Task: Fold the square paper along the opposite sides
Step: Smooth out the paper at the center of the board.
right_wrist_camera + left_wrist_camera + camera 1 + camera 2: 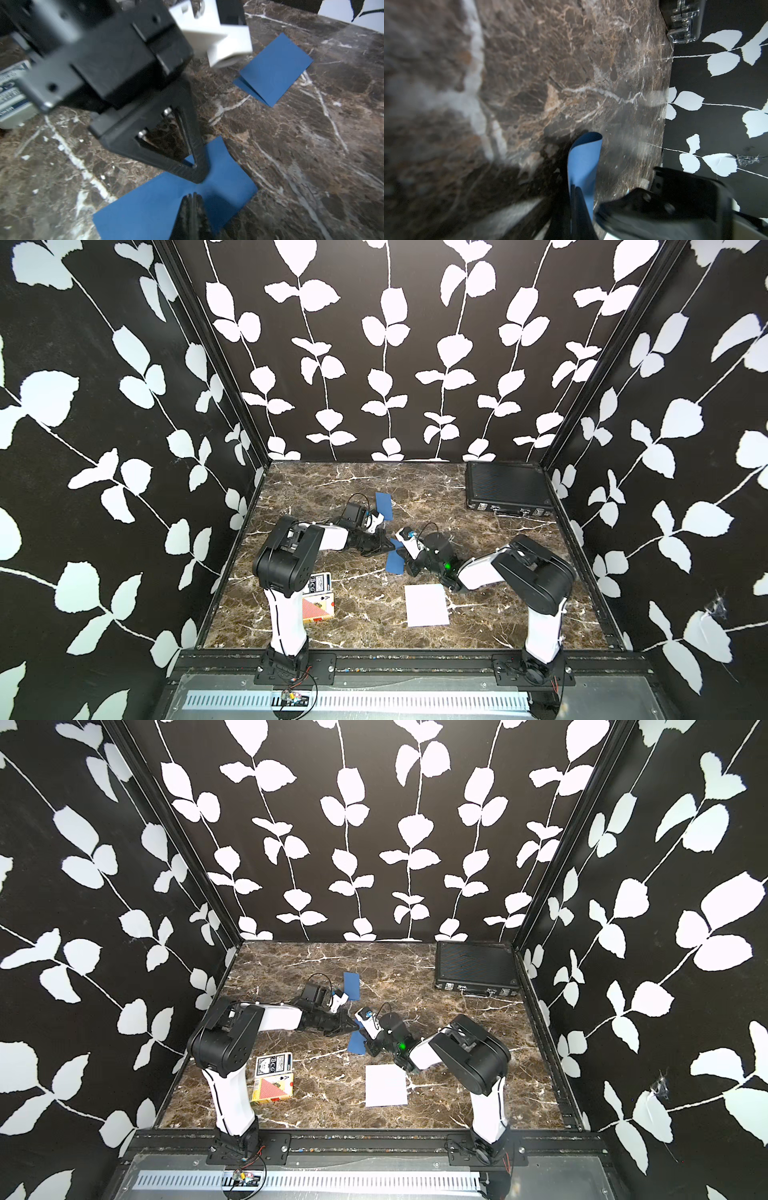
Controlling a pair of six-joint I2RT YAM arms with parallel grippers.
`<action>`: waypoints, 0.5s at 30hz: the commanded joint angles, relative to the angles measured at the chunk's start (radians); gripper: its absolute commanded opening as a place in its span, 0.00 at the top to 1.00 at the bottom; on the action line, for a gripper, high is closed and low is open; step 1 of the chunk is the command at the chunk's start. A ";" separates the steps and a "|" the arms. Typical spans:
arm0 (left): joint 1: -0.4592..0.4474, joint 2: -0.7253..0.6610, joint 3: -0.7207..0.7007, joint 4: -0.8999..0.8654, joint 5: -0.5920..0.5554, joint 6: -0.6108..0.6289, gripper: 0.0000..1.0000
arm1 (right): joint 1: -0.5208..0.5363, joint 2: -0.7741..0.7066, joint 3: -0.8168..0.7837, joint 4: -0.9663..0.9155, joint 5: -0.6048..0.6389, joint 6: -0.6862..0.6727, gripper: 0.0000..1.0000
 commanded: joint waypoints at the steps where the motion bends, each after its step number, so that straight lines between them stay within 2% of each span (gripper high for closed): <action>1: 0.008 0.002 -0.046 -0.061 -0.067 0.014 1.00 | 0.003 0.037 0.021 0.025 0.092 -0.012 1.00; 7: 0.007 0.007 -0.056 -0.042 -0.053 0.008 1.00 | 0.001 0.109 -0.017 0.052 0.179 0.002 1.00; 15: 0.007 -0.002 -0.064 -0.034 -0.056 0.008 1.00 | -0.007 0.079 -0.059 0.017 0.269 -0.003 1.00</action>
